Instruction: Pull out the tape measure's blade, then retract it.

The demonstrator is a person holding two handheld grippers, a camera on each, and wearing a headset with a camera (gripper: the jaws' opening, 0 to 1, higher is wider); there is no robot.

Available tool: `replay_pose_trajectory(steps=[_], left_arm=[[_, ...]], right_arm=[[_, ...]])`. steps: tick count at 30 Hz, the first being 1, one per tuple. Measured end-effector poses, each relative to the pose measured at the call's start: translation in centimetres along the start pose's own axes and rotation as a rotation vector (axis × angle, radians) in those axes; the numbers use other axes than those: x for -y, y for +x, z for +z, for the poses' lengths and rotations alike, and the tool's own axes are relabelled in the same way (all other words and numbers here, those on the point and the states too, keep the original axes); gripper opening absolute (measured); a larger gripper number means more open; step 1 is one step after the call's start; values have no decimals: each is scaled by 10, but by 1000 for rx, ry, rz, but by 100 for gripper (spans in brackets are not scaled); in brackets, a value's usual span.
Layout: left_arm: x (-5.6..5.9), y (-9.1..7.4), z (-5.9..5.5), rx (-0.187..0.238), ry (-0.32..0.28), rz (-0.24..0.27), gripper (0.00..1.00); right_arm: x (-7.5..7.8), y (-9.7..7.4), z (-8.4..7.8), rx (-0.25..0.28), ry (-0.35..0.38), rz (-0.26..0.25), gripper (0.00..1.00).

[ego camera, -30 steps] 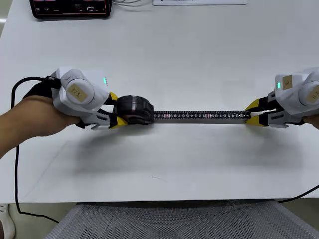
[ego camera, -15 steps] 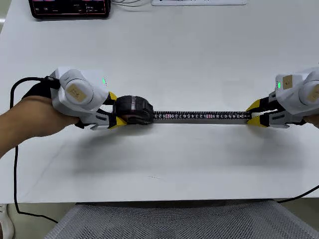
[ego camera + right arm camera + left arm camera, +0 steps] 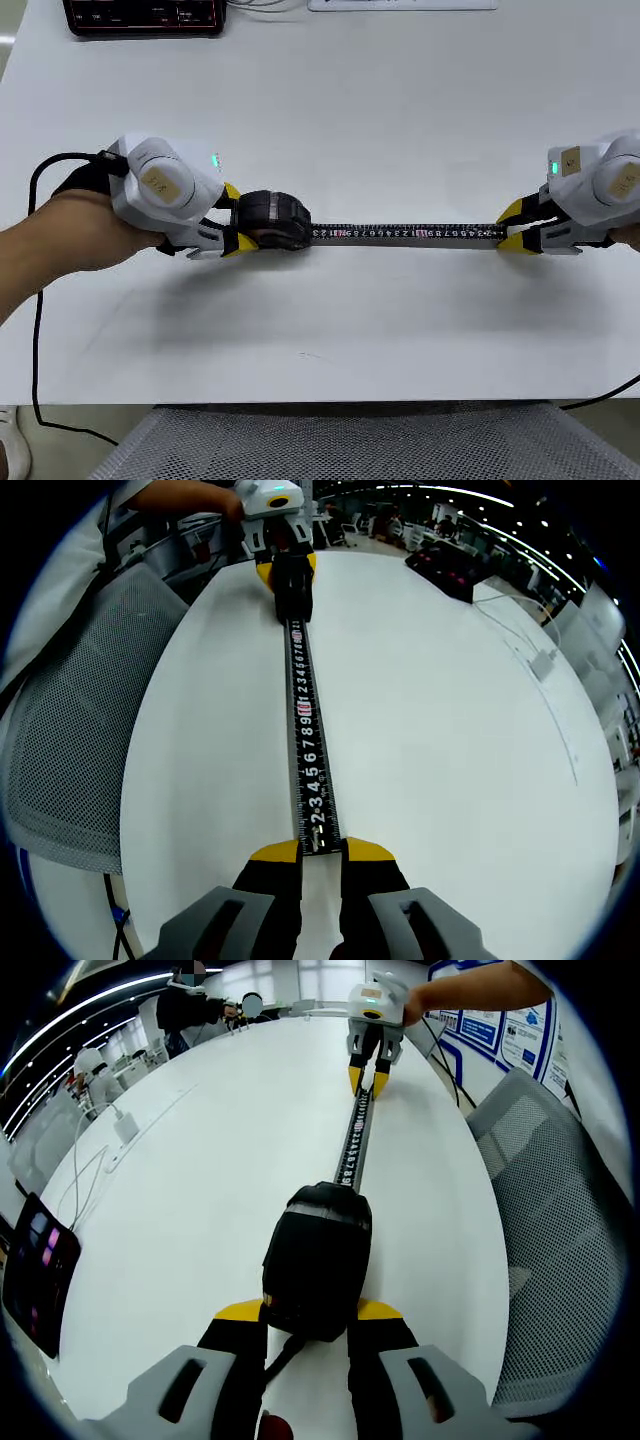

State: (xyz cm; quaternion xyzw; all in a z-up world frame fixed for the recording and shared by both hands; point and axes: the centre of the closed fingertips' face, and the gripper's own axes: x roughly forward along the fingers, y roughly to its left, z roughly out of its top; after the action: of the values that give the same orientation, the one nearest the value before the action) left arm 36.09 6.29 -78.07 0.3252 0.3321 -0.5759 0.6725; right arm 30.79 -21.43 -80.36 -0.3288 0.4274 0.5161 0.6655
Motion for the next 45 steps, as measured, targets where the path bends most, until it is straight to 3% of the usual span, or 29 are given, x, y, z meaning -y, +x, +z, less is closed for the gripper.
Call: replay_pose_trajectory(steps=[15, 37, 45], left_arm=[[0, 2, 0, 2, -25, 18, 27], [3, 5, -2, -7, -31, 14, 33], [5, 3, -4, -11, -16, 15, 38]], right_arm=[[0, 0, -3, -38, -27, 4, 12], [-2, -1, -1, -30, 16, 5, 15], [-2, -1, 2, -6, 59, -8, 23]])
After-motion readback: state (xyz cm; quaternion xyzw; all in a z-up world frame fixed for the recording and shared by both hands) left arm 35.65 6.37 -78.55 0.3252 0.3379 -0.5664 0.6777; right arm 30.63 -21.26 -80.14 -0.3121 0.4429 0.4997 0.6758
